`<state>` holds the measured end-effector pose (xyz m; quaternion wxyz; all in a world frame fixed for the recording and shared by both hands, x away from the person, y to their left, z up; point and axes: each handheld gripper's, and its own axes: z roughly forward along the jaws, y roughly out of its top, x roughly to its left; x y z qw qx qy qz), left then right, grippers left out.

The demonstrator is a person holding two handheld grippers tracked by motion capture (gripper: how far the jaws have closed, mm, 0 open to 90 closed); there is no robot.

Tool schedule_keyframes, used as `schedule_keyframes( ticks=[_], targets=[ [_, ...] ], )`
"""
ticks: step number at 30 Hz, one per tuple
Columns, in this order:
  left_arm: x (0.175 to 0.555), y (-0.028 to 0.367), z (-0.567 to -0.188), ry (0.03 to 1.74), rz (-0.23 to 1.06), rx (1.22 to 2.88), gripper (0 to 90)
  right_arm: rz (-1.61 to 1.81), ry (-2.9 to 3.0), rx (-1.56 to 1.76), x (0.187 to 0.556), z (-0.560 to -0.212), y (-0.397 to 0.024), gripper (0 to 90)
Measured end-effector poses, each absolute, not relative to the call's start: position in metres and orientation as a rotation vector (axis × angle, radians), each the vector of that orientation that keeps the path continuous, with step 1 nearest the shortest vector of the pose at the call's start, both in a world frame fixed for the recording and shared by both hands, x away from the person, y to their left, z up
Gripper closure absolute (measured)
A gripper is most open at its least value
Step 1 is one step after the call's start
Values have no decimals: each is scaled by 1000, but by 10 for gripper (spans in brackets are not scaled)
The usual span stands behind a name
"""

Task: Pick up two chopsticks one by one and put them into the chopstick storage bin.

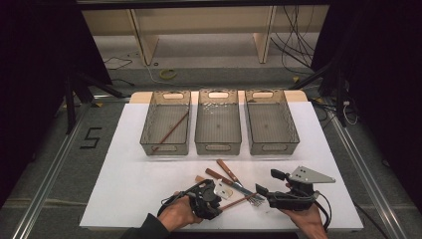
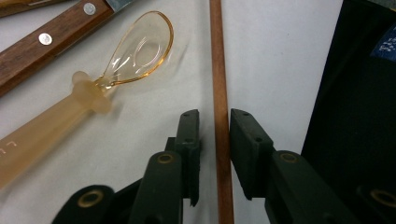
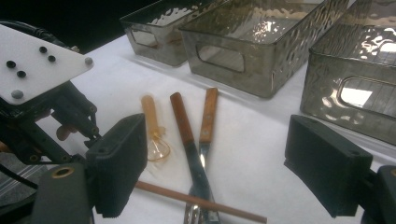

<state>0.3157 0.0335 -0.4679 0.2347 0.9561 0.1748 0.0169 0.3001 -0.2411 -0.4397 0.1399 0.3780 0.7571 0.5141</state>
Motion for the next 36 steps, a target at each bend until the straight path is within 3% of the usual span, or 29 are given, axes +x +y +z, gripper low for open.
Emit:
schedule_keyframes(
  ticks=[10,22,36],
  targets=[
    [314,32,-468,444,58,2633,827,1485,2185,1095,300,-439,-241,224],
    [314,36,-462,390,64,2614,832,1488,2172,1097,299,-439,-242,225],
    [323,56,-438,442,98,2546,832,1509,2109,1116,299,-437,-248,224]
  ],
)
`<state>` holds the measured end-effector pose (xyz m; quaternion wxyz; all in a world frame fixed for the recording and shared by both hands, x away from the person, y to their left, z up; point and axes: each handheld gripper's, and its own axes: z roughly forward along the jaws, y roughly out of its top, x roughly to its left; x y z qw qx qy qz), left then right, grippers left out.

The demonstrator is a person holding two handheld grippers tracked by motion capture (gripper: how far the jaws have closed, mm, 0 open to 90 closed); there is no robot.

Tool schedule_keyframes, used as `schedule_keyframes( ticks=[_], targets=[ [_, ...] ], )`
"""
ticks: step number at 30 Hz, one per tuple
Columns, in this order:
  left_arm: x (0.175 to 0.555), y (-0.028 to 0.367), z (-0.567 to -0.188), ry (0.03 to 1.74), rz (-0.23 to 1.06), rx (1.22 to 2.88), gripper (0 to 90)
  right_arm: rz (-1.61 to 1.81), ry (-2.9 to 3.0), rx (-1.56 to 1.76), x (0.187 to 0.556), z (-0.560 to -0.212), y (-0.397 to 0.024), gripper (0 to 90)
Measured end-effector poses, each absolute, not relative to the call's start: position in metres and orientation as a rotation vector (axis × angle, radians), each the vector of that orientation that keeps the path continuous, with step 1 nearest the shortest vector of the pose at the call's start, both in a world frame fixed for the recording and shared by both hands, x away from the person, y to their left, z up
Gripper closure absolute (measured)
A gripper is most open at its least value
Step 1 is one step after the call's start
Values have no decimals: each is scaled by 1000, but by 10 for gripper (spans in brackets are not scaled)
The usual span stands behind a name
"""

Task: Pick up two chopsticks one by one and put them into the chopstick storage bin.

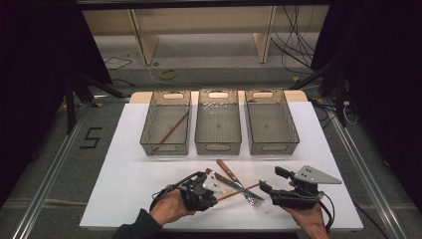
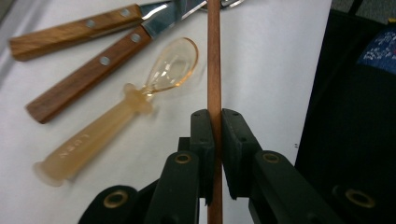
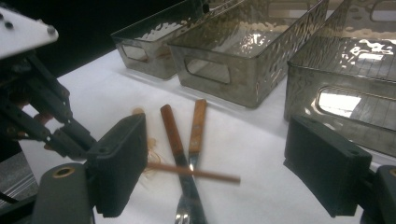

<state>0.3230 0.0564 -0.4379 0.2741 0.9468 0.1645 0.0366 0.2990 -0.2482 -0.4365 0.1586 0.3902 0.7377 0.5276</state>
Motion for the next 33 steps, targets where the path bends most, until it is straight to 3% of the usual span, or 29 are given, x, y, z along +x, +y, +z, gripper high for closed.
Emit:
schedule_keyframes(
  ticks=[12,33],
  targets=[
    [347,98,-405,580,191,2393,832,1502,2125,1117,299,-438,-246,224],
    [405,178,-382,869,336,2150,832,1509,2133,1128,300,-439,-246,224]
  ],
)
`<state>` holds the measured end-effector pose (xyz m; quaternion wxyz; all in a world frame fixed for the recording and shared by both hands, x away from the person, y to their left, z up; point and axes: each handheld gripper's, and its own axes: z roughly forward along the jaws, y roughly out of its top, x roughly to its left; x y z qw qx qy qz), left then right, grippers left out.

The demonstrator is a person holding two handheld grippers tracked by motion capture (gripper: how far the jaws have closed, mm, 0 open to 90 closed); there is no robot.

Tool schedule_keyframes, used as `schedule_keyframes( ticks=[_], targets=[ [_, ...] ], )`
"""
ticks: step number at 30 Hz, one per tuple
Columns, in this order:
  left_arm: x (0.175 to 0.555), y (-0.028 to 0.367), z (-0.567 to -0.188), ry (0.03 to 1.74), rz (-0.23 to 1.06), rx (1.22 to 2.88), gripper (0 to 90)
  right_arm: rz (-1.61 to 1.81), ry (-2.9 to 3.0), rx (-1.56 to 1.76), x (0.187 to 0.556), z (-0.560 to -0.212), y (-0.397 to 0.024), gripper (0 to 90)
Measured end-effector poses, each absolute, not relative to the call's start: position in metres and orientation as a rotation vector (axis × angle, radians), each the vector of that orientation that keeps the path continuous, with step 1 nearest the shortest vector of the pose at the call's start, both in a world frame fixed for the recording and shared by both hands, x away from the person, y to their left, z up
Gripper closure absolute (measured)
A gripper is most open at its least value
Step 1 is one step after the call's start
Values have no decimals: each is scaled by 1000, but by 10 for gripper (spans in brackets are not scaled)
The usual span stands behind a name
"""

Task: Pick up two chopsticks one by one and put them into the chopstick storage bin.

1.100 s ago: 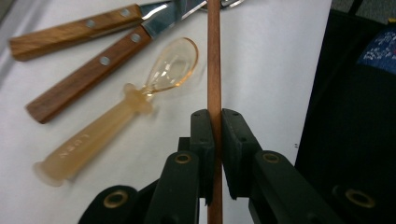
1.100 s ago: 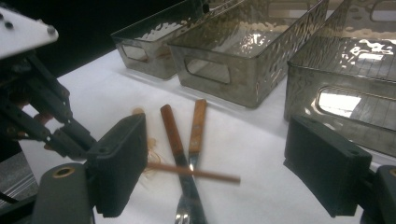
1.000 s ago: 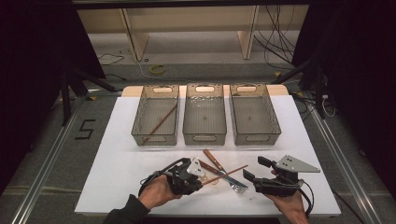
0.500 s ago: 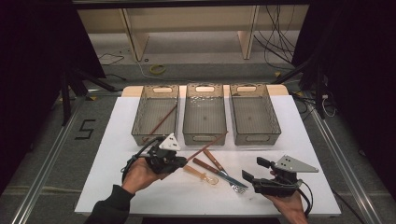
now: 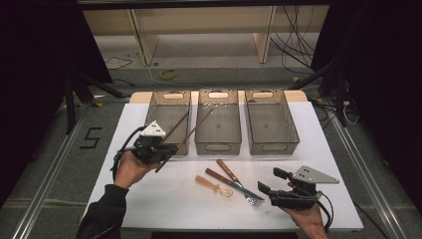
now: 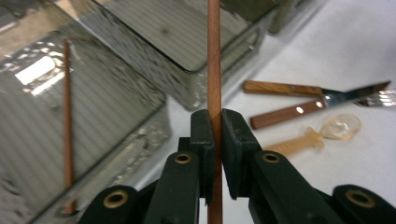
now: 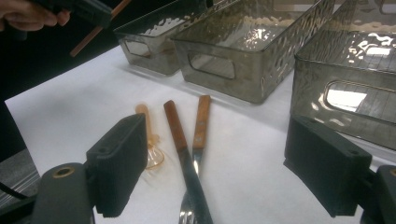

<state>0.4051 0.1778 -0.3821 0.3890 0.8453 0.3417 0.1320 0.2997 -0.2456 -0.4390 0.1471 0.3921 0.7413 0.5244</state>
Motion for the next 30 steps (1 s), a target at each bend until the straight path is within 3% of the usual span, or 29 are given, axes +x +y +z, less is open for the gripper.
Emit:
schedule_keyframes(
  ticks=[30],
  targets=[
    [498,214,-379,1070,447,2100,832,1530,2137,1138,301,-440,-247,224]
  ],
)
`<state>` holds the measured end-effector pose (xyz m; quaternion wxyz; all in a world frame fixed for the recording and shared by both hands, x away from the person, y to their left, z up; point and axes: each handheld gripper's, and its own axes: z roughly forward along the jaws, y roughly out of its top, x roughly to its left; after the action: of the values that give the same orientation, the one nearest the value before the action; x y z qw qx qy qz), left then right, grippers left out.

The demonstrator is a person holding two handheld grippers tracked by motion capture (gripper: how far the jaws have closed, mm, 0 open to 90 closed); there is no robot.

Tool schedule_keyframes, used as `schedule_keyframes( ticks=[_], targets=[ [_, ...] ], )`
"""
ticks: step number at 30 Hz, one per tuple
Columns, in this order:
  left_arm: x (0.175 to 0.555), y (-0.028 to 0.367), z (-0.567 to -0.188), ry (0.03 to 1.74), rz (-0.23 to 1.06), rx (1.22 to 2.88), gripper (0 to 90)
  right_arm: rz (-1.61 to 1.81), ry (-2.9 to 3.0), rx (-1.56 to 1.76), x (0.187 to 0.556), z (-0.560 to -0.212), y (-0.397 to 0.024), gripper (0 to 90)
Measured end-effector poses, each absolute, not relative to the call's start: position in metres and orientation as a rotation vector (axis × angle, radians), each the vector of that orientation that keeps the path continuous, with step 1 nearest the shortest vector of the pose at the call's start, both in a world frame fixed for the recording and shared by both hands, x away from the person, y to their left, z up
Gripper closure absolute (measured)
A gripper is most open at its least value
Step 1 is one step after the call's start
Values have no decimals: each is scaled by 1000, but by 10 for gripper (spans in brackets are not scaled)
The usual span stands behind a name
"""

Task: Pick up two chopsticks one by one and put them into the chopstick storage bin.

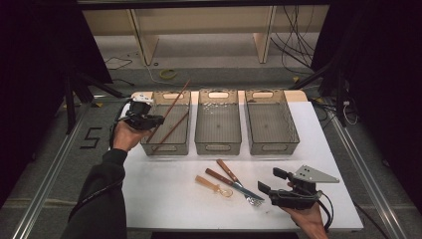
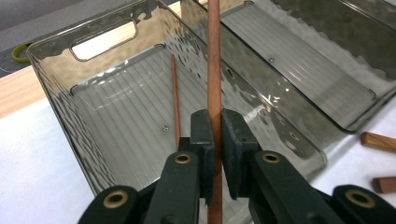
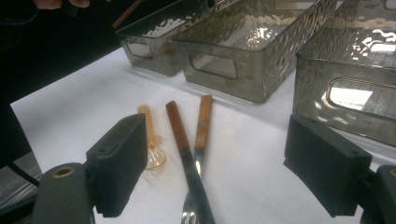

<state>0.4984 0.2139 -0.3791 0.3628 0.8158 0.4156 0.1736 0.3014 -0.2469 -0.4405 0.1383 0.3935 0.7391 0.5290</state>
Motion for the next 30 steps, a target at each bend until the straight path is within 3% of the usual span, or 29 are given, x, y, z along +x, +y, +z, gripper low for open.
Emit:
schedule_keyframes(
  ticks=[30],
  targets=[
    [519,221,-417,1192,438,2115,827,1532,2139,1142,301,-441,-248,224]
  ],
)
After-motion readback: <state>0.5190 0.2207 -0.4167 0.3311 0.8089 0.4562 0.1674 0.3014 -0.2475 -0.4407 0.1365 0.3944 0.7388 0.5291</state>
